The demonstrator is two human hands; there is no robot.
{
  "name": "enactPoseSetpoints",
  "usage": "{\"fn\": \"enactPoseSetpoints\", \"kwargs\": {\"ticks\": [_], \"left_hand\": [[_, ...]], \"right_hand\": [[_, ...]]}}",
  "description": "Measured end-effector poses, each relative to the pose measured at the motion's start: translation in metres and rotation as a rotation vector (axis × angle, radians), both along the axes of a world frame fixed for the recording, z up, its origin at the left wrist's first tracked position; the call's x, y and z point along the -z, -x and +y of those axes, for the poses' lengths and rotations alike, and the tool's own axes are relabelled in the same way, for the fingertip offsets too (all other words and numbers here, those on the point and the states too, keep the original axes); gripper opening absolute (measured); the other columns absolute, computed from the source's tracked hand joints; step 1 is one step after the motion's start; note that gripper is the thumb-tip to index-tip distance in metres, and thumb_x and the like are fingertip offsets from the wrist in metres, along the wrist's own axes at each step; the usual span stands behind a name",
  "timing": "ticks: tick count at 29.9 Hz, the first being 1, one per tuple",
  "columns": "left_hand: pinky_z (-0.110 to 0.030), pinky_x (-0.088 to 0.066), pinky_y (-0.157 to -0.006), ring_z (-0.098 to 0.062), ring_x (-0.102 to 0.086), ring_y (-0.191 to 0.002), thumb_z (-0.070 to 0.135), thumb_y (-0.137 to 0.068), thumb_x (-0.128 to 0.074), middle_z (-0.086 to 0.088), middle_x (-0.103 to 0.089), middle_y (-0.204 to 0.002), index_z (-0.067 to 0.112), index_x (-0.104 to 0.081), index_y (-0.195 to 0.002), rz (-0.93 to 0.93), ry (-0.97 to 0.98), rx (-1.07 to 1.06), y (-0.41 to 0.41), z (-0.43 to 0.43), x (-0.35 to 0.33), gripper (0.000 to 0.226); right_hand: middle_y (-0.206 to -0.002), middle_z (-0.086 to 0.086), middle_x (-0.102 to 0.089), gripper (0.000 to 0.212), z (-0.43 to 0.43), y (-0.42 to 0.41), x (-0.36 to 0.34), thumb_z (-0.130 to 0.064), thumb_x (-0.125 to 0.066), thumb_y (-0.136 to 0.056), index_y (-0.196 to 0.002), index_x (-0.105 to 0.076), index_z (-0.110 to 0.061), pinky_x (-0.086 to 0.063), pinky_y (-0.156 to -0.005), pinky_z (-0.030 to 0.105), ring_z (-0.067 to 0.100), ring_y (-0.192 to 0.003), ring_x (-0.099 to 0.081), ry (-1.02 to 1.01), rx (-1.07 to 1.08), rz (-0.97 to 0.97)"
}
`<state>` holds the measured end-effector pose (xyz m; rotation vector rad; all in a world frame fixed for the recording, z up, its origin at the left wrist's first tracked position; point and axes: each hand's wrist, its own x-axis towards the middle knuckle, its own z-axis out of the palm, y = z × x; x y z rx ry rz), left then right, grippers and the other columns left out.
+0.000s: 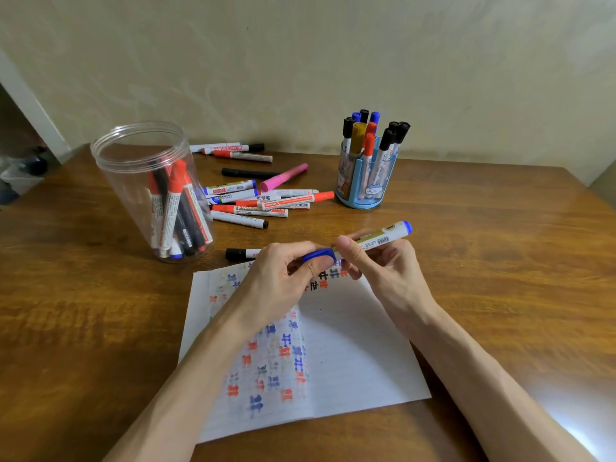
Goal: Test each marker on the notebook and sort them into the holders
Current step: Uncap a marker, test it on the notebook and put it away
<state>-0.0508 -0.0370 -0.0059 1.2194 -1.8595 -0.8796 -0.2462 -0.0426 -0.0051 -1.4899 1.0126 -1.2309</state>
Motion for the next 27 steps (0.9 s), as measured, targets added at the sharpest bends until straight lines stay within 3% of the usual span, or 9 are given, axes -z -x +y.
{"fn": "enactPoseSetpoints", "kwargs": {"ticks": [8, 12, 16, 18, 22, 24, 27], "left_hand": [[-0.035, -0.051, -0.069, -0.016, -0.061, -0.075, 0.038, -0.101, -0.059, -0.002, -0.067, -0.078, 0.024, -0.077, -0.107, 0.044, -0.060, 0.031, 0.001, 0.003, -0.008, 0.024], [-0.025, -0.054, -0.068, -0.008, -0.063, -0.075, 0.038, -0.102, -0.057, 0.007, -0.067, -0.077, 0.028, -0.073, -0.105, 0.028, -0.080, 0.029, -0.002, 0.002, -0.004, 0.019], [-0.031, -0.057, -0.074, -0.007, -0.066, -0.087, 0.039, -0.101, -0.059, 0.017, -0.068, -0.094, 0.035, -0.064, -0.111, -0.168, 0.032, -0.039, -0.004, 0.002, 0.001, 0.012], [-0.027, -0.058, -0.074, -0.003, -0.065, -0.090, 0.035, -0.099, -0.063, 0.017, -0.068, -0.101, 0.034, -0.063, -0.116, -0.199, 0.108, -0.092, -0.004, 0.002, 0.002, 0.017], [-0.016, -0.055, -0.076, 0.001, -0.063, -0.095, 0.026, -0.098, -0.064, 0.016, -0.064, -0.106, 0.033, -0.053, -0.131, -0.252, 0.149, -0.115, -0.001, 0.002, 0.002, 0.035], [-0.019, -0.055, -0.074, 0.001, -0.062, -0.093, 0.035, -0.098, -0.060, 0.015, -0.061, -0.105, 0.035, -0.047, -0.129, -0.281, 0.136, -0.086, 0.001, 0.001, 0.001, 0.034], [-0.030, -0.055, -0.079, -0.006, -0.061, -0.098, 0.054, -0.095, -0.044, 0.009, -0.064, -0.107, 0.027, -0.055, -0.118, -0.358, 0.118, -0.062, 0.004, 0.001, -0.003, 0.037]], "right_hand": [[-0.073, 0.002, -0.068, 0.028, -0.003, 0.005, 0.001, -0.030, -0.072, -0.096, -0.098, -0.075, -0.002, -0.049, -0.064, 0.030, 0.019, -0.067, -0.059, 0.026, -0.030, -0.009], [-0.071, 0.001, -0.067, 0.026, -0.002, 0.003, 0.003, -0.030, -0.071, -0.097, -0.098, -0.076, -0.004, -0.049, -0.063, 0.029, 0.017, -0.066, -0.058, 0.014, -0.027, 0.003], [-0.074, 0.001, -0.067, 0.023, -0.001, -0.006, 0.009, -0.029, -0.075, -0.096, -0.104, -0.078, -0.008, -0.045, -0.062, 0.025, 0.014, -0.067, -0.055, -0.101, -0.006, -0.074], [-0.077, 0.005, -0.067, 0.022, 0.000, -0.010, 0.010, -0.029, -0.076, -0.095, -0.107, -0.080, -0.011, -0.043, -0.062, 0.027, 0.016, -0.069, -0.053, -0.131, -0.001, -0.113], [-0.070, -0.003, -0.067, 0.018, 0.000, -0.016, 0.010, -0.026, -0.073, -0.099, -0.103, -0.079, -0.009, -0.044, -0.058, 0.023, 0.012, -0.063, -0.053, -0.094, 0.058, -0.105], [-0.067, 0.002, -0.064, 0.021, 0.001, -0.016, 0.007, -0.030, -0.072, -0.099, -0.094, -0.078, -0.011, -0.043, -0.055, 0.025, 0.015, -0.060, -0.052, -0.093, 0.058, -0.105], [-0.067, 0.010, -0.063, 0.032, 0.002, -0.015, 0.003, -0.035, -0.072, -0.099, -0.083, -0.076, -0.008, -0.046, -0.056, 0.031, 0.022, -0.059, -0.054, -0.100, 0.059, -0.067]]}}
